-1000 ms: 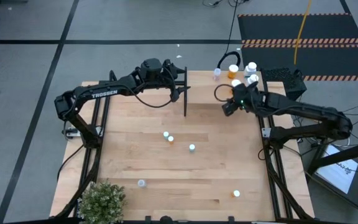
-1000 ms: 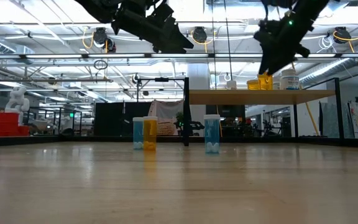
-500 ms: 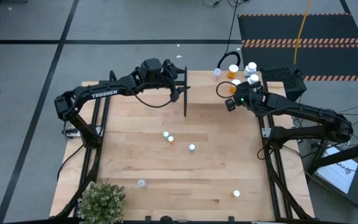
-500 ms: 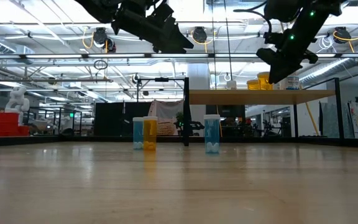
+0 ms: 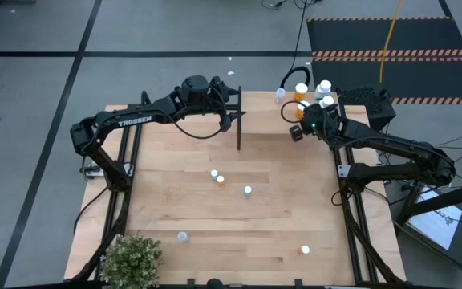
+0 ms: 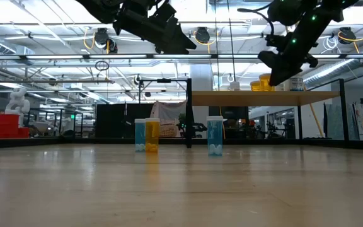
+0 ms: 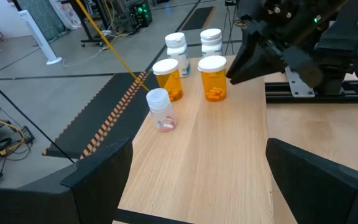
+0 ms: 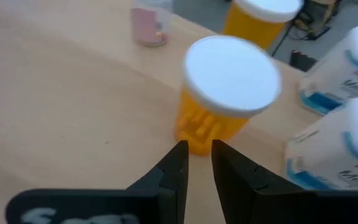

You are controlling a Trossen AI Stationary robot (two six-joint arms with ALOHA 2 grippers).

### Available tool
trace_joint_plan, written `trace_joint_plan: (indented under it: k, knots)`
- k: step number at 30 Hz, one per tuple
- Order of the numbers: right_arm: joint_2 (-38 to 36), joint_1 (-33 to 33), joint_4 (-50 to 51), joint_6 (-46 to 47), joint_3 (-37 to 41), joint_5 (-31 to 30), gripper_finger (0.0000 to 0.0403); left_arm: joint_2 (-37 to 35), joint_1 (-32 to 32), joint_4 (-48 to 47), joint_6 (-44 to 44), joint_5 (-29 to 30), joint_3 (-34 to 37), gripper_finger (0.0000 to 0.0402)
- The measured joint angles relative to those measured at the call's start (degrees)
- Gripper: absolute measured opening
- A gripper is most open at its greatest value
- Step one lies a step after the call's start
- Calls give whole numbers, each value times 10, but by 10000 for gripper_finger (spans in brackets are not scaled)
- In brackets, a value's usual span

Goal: Pick and place medicine bottles onto shelf by color
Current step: Adjust the large orange pill bottle on the shelf, then put the transparent pill bottle on the shelf aligned with the other transparent pill bottle

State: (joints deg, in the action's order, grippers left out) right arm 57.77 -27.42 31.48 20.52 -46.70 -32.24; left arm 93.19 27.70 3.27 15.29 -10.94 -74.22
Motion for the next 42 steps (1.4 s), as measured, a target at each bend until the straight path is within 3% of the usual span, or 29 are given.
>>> trace_joint_plan:
  k: [6, 10, 17, 20, 27, 34, 42]
  knots:
    - [-14, 1, 4, 7, 0, 76, 63, 0, 0, -5, 0, 0, 0, 369]
    - [-47, 5, 36, 21, 0, 146, 63, -13, -2, -57, 0, 0, 0, 369]
    - [-134, 83, 136, 59, 0, 162, 63, -82, -49, -179, -3, 24, 0, 369]
    - [-164, 135, 139, 73, 1, 160, 63, -106, -93, -225, -11, 64, 0, 369]
    - [-178, 233, 45, 64, 14, 160, 63, -115, -221, -331, -82, 200, 0, 369]
    - [-166, 293, -61, 34, 14, 161, 63, -115, -353, -453, -207, 230, 0, 369]
    - [-160, 326, -108, 27, 14, 160, 63, -109, -489, -555, -368, 246, 0, 369]
